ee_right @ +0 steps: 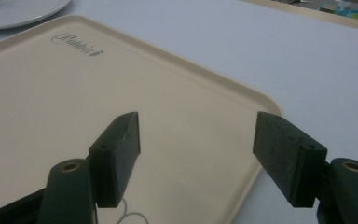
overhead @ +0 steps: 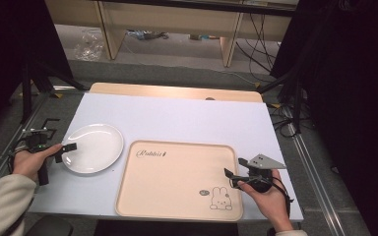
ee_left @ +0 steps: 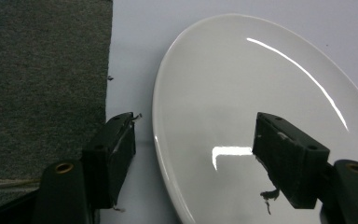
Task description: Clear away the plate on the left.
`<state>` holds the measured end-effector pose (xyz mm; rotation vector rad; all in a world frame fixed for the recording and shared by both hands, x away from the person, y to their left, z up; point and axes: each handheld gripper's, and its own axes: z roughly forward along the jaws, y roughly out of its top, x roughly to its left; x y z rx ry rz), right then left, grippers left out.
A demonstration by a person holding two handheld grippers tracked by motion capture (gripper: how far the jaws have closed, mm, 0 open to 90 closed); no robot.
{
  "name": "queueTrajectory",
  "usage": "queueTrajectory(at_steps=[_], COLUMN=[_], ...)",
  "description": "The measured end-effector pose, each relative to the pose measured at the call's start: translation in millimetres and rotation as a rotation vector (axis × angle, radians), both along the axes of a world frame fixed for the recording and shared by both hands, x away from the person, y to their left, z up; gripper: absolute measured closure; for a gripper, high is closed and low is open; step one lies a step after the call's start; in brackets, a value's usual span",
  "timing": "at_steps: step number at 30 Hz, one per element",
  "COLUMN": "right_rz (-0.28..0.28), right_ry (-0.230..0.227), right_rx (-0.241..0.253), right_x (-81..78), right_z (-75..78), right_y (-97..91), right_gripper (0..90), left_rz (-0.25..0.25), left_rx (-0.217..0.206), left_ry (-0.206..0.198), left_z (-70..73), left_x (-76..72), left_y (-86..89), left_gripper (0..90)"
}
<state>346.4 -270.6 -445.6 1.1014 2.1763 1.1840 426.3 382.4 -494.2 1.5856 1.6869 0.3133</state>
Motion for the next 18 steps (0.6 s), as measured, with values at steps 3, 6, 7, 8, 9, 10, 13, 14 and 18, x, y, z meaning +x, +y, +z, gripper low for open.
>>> queueTrajectory(at_steps=[3,6,7,8,9,10,13,14,18], right_rz=[0.001,0.003,0.007,0.005,0.004,0.004,0.005,0.007,0.007], right_ry=[-0.010,-0.008,-0.005,-0.006,-0.008,-0.008,-0.012,-0.005,-0.011], right_rx=[0.012,0.009,0.005,0.005,0.005,0.006,0.002,0.006,0.004], right_x=[0.6,0.7,0.9,0.6,0.6,0.5,0.9,0.8,1.5], right_z=[-1.1,-1.3,-1.3,-1.1,-1.1,-1.0,-1.4,-1.2,-1.9], right_y=[0.6,0.8,0.9,1.1,1.4,1.4,1.2,1.3,1.2], right_gripper=[32.6,32.5,32.5,32.5,32.5,32.4,32.4,32.3,32.3], left_rz=[0.007,0.027,0.024,0.040,0.045,0.047,0.057,0.061,0.070], left_rx=[-0.015,-0.044,-0.053,-0.072,-0.079,-0.087,-0.134,-0.137,-0.182], left_ry=[0.003,0.009,0.006,0.010,0.013,0.022,0.034,0.035,0.032], left_z=[-0.6,-0.8,-1.4,-1.6,-1.8,-1.5,-2.5,-2.7,-5.7], left_x=[0.2,-0.1,0.0,-0.5,-0.8,-1.2,-1.7,-1.6,-1.7], left_y=[1.4,2.6,4.2,4.1,4.9,5.8,7.9,8.3,12.2], left_gripper=[30.7,33.4,35.0,36.8,38.0,40.4,45.7,46.8,51.7])
